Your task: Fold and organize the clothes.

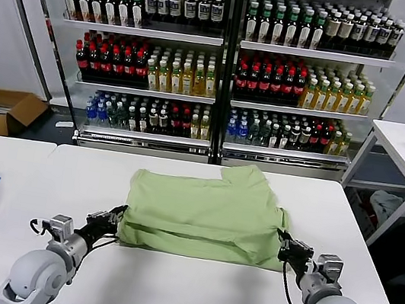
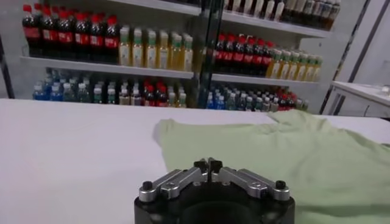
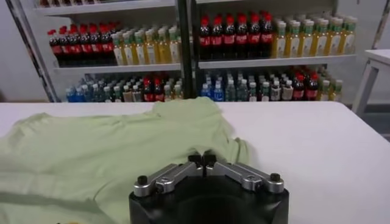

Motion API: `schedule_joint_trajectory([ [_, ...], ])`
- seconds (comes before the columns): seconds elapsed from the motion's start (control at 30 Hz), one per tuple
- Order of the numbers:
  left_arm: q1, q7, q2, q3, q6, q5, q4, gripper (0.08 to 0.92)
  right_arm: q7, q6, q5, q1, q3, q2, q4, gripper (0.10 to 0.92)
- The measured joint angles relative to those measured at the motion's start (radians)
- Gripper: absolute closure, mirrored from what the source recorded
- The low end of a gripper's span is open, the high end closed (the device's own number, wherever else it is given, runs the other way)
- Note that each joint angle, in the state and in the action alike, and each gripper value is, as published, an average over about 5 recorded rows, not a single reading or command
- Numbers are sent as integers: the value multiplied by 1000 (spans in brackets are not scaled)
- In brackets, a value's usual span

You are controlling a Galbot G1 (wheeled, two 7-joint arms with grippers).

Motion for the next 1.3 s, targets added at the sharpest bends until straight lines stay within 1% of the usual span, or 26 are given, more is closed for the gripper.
schedule_joint_trajectory([
  [0.17,-15,3,-3,7,-14,31,37,672,8,-4,-6,15,-19,9,-26,656],
  [0.3,-6,0,9,-6,-14,29,34,551,14,-10,-5,12,-13,3,-25,543],
  [0.57,79,-36,51,-39,24,-30,-72,325,23,-13,6,-62,37,-39,37,309],
  [0.7,126,-64,55,-36,56,-39,-119,217,30,-8,-3,-104,45,-44,52,224],
  [0.8,146,-84,51,-28,75,-38,-136,183,32,-3,-16,-127,46,-41,53,207],
  [0.9,157,-106,45,-18,87,-35,-144,178,32,2,-27,-141,45,-36,48,203],
  [0.97,161,-120,42,-11,93,-32,-146,179,32,6,-32,-147,44,-31,43,218],
  [1.03,163,-132,37,-5,98,-30,-148,198,32,12,-35,-151,42,-27,37,258],
  [1.1,164,-142,32,2,102,-28,-148,241,32,16,-35,-155,41,-24,30,309],
  [1.23,158,-161,22,16,106,-24,-143,371,32,21,-33,-159,40,-22,17,430],
  [1.3,153,-168,18,23,109,-20,-139,423,32,22,-31,-159,38,-22,10,482],
])
